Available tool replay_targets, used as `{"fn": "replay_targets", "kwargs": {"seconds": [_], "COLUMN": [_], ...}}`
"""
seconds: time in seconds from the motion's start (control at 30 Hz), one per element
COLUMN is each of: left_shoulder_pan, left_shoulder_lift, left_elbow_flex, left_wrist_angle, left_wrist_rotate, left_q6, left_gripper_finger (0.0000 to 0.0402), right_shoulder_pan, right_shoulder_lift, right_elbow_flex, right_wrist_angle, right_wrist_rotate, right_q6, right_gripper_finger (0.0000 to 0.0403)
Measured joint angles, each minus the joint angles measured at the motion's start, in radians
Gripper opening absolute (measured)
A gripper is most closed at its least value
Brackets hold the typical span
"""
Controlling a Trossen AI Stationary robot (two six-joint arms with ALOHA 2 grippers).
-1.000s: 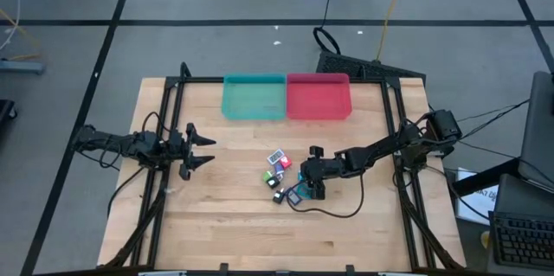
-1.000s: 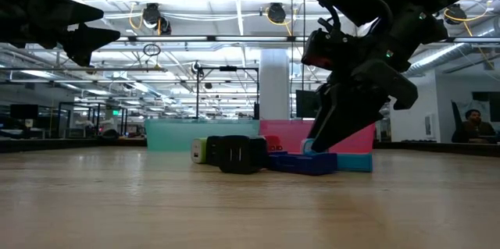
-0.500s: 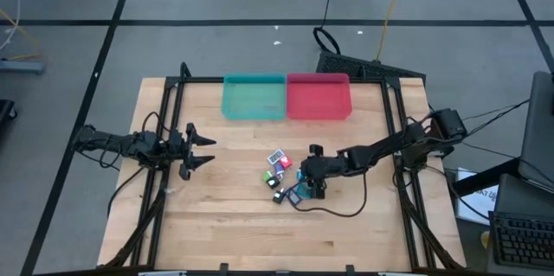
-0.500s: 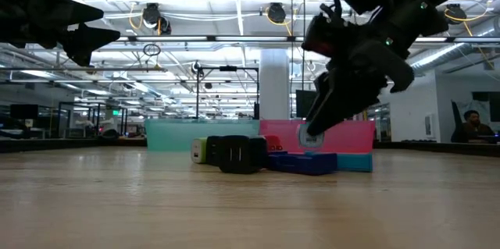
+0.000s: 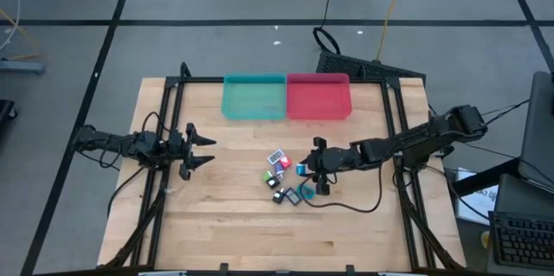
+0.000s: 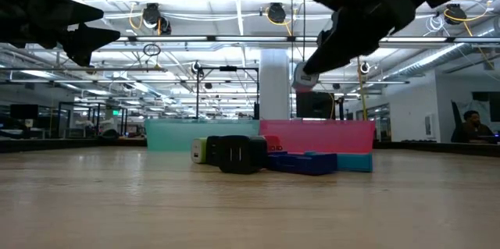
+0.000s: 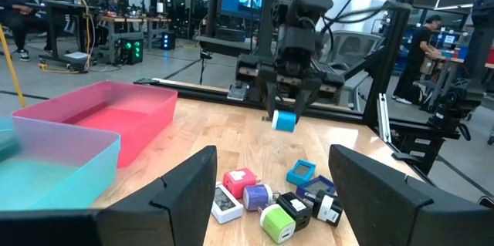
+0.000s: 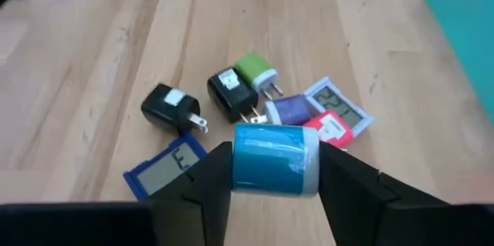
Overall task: Sort charging adapters and watches
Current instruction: Put the light blue charging adapter in the red bin
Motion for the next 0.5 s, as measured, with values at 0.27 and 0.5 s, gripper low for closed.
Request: {"fn": "replay_targets", "kwargs": {"seconds": [0.27, 0.5], "left_shoulder_pan": [0.000, 0.000], "left_shoulder_lift": [0.000, 0.000], "left_elbow_flex": [0.000, 0.000], "left_wrist_angle": [0.000, 0.000], "left_wrist_rotate": [0.000, 0.000], "left_q6": [0.000, 0.000], "left_gripper_finger": [0.0253, 0.0253], "right_shoulder_pan": [0.000, 0.001], "right_shoulder_lift": [-0.095, -0.170], "right_elbow_flex": [-0.042, -0.142], "right_wrist_angle": [-0.010, 0.060], "right_wrist_rotate": [0.000, -0.003], "right_q6": [0.009, 0.031], "right_gripper_finger": [0.0151, 0.0150]}}
